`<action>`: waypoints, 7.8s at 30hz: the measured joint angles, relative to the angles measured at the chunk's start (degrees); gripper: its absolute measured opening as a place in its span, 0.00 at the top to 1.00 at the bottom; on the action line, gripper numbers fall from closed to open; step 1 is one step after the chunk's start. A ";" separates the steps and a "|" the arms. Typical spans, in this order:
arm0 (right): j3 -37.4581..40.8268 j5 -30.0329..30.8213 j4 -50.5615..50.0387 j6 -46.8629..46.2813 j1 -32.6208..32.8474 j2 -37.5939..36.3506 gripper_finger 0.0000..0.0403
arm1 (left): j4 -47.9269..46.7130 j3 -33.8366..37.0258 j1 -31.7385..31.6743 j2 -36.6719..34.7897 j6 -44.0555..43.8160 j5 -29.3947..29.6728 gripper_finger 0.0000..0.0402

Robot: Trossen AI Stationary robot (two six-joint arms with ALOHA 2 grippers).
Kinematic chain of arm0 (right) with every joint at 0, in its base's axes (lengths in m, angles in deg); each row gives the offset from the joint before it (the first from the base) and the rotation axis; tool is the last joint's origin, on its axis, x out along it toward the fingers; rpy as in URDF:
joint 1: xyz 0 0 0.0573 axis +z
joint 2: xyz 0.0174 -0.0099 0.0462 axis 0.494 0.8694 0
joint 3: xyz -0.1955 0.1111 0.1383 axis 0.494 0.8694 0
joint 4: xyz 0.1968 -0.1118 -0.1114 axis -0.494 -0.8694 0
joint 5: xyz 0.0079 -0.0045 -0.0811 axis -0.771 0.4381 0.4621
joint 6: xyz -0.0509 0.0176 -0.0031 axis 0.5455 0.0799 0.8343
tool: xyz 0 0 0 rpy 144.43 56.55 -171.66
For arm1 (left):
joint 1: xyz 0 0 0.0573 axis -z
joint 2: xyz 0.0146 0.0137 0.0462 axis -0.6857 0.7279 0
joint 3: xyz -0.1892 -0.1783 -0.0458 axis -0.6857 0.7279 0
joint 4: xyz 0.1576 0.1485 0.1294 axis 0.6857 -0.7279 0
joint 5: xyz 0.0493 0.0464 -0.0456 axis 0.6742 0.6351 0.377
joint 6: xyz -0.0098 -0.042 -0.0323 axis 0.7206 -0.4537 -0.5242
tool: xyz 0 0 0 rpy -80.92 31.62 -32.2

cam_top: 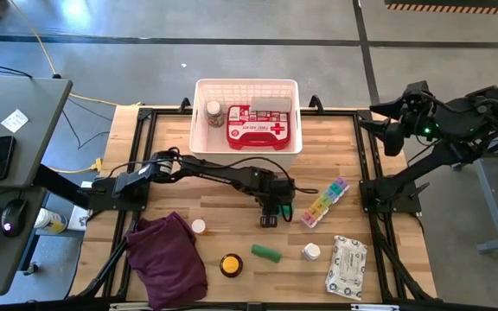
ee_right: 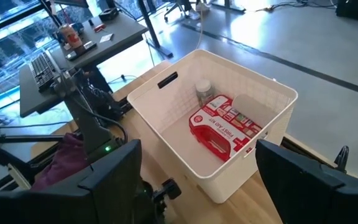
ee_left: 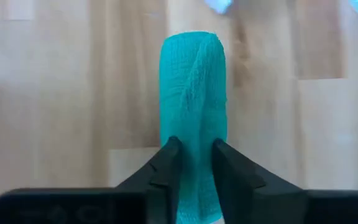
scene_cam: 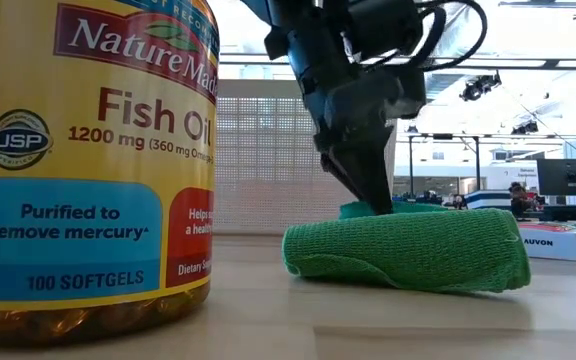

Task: Pick & place medical supplies in basket/bin
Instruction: Put the blue bandage into the white bin

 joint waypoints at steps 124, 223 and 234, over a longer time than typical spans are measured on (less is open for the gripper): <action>0.02 7.08 -0.68 -10.18 -1.08 3.64 0.24 | -16.65 -25.35 -26.35 -7.84 28.55 -0.56 0.68; 0.02 -2.48 -0.70 -5.23 -7.67 8.13 0.24 | -6.69 -27.46 -22.46 4.76 24.37 14.23 0.48; 0.02 -2.91 -0.70 -5.55 -7.67 8.13 0.24 | -8.45 -27.46 -26.39 7.79 23.92 9.56 0.67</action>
